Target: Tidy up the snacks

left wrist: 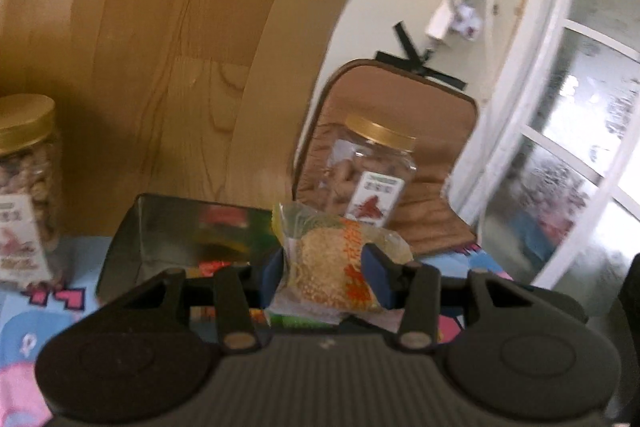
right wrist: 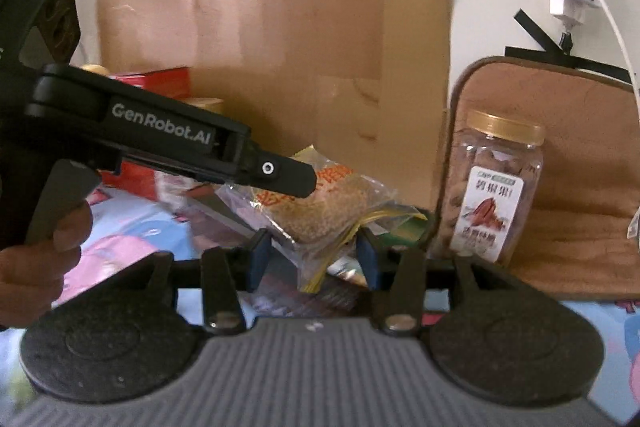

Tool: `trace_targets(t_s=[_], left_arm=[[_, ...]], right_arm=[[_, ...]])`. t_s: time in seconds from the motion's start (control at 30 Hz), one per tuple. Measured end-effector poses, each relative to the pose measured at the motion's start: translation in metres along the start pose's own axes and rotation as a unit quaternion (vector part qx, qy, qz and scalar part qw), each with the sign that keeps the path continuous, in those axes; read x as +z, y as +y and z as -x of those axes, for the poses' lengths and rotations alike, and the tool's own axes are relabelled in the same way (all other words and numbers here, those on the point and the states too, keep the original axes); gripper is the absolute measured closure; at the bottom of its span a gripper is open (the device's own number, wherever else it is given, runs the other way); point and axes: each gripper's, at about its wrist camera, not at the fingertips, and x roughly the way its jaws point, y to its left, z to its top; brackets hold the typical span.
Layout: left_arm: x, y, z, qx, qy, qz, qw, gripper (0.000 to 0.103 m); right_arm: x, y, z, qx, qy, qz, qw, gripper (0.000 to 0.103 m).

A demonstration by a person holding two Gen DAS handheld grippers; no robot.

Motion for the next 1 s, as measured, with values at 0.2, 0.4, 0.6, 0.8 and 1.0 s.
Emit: trace_targets(t_s=[0.2, 0.4, 0.6, 0.8, 1.0], left_arm=[[-0.004, 0.009, -0.032, 0.020, 0.024, 0.013, 0.9994, 0.059], [-0.015, 0.006, -0.011, 0.008, 0.026, 0.021, 0.9994, 0.058], [-0.065, -0.002, 0.058, -0.040, 0.015, 0.022, 0.9988, 0.054], [-0.126, -0.007, 0.076, -0.040, 0.070, 0.028, 0.9963, 0.054], [-0.140, -0.003, 0.093, -0.038, 0.071, 0.038, 0.9960, 0.054]], right_arm=[[-0.007, -0.014, -0.018, -0.020, 0.006, -0.019, 1.000, 0.050], [-0.020, -0.020, 0.015, -0.025, -0.015, -0.068, 0.997, 0.050], [-0.064, -0.044, 0.071, -0.022, -0.007, -0.170, 0.985, 0.051], [-0.099, -0.049, 0.083, 0.003, 0.056, -0.251, 0.966, 0.064], [-0.104, -0.008, 0.076, 0.030, 0.093, -0.235, 0.967, 0.076]])
